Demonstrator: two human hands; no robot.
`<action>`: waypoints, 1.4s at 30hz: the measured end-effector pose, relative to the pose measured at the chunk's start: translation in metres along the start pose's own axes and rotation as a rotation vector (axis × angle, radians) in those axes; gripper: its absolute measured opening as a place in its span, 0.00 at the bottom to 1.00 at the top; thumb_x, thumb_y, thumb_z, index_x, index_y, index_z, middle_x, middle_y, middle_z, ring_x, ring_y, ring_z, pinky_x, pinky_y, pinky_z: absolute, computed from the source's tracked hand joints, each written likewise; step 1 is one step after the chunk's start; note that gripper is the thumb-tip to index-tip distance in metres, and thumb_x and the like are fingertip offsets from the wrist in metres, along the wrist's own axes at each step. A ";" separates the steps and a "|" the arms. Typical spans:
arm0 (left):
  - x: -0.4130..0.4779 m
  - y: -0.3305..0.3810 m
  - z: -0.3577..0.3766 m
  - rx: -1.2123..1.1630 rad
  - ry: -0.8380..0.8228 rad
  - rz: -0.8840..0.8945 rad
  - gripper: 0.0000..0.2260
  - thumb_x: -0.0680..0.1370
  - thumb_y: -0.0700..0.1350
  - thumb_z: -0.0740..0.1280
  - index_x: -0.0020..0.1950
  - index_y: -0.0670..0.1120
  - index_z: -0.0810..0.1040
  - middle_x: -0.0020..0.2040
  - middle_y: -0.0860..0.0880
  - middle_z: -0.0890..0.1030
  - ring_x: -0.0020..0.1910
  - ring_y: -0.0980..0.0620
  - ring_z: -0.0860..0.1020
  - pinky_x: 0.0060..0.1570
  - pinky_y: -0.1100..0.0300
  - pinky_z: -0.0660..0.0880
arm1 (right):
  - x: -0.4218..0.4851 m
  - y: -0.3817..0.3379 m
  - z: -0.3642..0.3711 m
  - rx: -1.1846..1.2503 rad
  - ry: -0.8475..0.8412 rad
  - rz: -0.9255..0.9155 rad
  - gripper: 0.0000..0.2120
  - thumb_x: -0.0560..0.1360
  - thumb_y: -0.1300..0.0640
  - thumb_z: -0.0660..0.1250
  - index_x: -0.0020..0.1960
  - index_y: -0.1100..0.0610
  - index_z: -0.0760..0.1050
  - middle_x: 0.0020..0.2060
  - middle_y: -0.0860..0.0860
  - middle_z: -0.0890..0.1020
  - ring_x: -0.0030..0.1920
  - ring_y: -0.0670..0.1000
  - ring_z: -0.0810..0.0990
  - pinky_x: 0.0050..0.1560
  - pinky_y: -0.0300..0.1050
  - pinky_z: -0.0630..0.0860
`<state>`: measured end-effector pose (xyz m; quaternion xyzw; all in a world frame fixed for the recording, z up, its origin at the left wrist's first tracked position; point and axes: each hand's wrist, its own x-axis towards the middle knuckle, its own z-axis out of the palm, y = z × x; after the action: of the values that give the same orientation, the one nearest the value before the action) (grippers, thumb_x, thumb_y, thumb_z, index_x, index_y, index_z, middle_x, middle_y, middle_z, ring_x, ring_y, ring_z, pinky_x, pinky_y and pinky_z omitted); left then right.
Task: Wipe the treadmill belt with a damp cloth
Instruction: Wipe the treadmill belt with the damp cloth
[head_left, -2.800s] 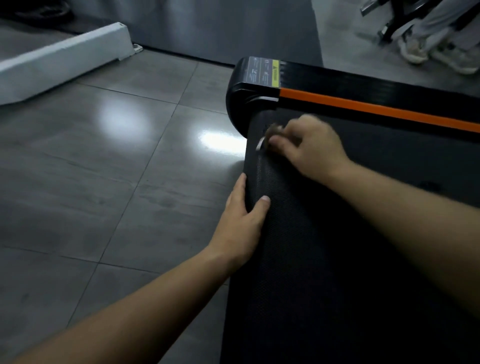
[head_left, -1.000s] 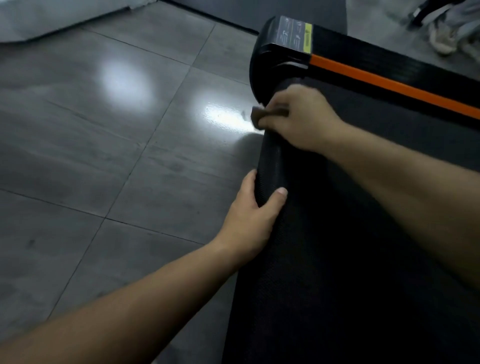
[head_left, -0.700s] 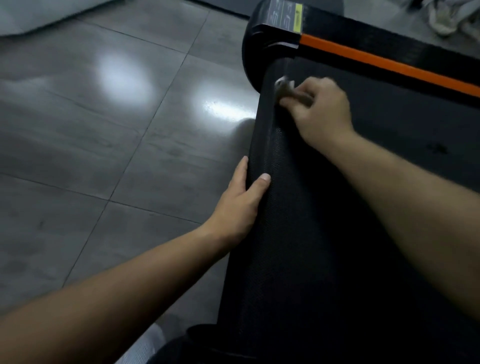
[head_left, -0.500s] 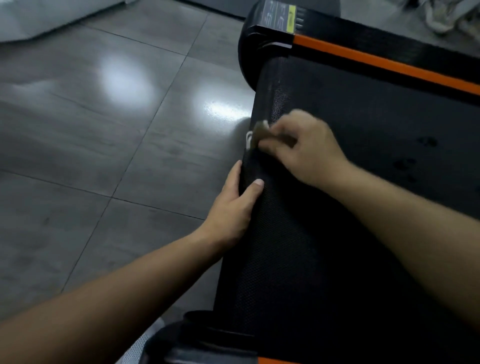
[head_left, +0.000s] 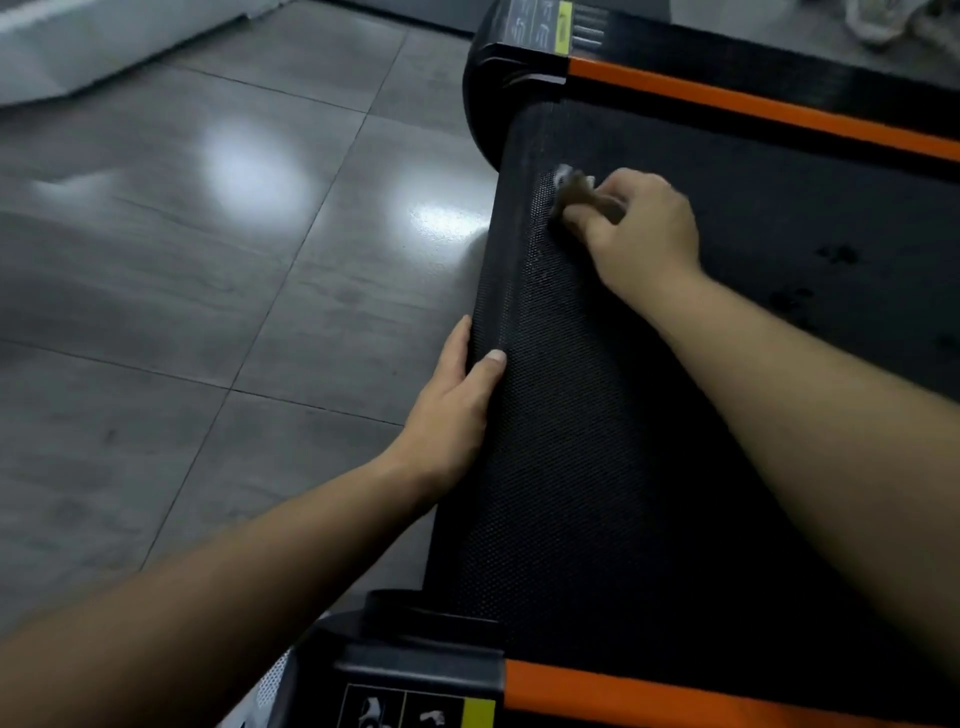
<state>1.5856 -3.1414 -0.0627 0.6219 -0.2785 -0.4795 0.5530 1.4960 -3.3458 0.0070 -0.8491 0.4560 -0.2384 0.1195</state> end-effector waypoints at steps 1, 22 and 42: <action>0.000 -0.002 -0.001 -0.003 -0.003 -0.008 0.39 0.71 0.65 0.61 0.82 0.57 0.61 0.75 0.62 0.71 0.73 0.62 0.69 0.77 0.52 0.62 | -0.006 -0.003 0.003 -0.011 0.011 0.028 0.13 0.74 0.42 0.70 0.49 0.51 0.78 0.47 0.50 0.78 0.48 0.53 0.78 0.45 0.45 0.70; -0.009 -0.011 -0.006 -0.105 -0.052 -0.060 0.41 0.72 0.64 0.63 0.83 0.56 0.57 0.78 0.57 0.67 0.74 0.58 0.69 0.78 0.52 0.60 | -0.097 -0.007 -0.032 0.031 -0.102 -0.257 0.16 0.73 0.42 0.68 0.45 0.54 0.82 0.41 0.50 0.77 0.42 0.55 0.78 0.45 0.53 0.75; -0.028 -0.032 -0.018 -0.293 -0.174 -0.146 0.34 0.78 0.57 0.61 0.83 0.57 0.55 0.79 0.56 0.66 0.75 0.58 0.68 0.79 0.54 0.60 | -0.147 -0.045 -0.031 0.213 -0.236 -0.276 0.09 0.72 0.49 0.73 0.47 0.55 0.82 0.43 0.51 0.79 0.43 0.49 0.78 0.45 0.48 0.76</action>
<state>1.5856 -3.1018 -0.0866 0.5094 -0.2065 -0.6057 0.5753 1.4434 -3.1985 0.0091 -0.9081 0.2904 -0.1983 0.2274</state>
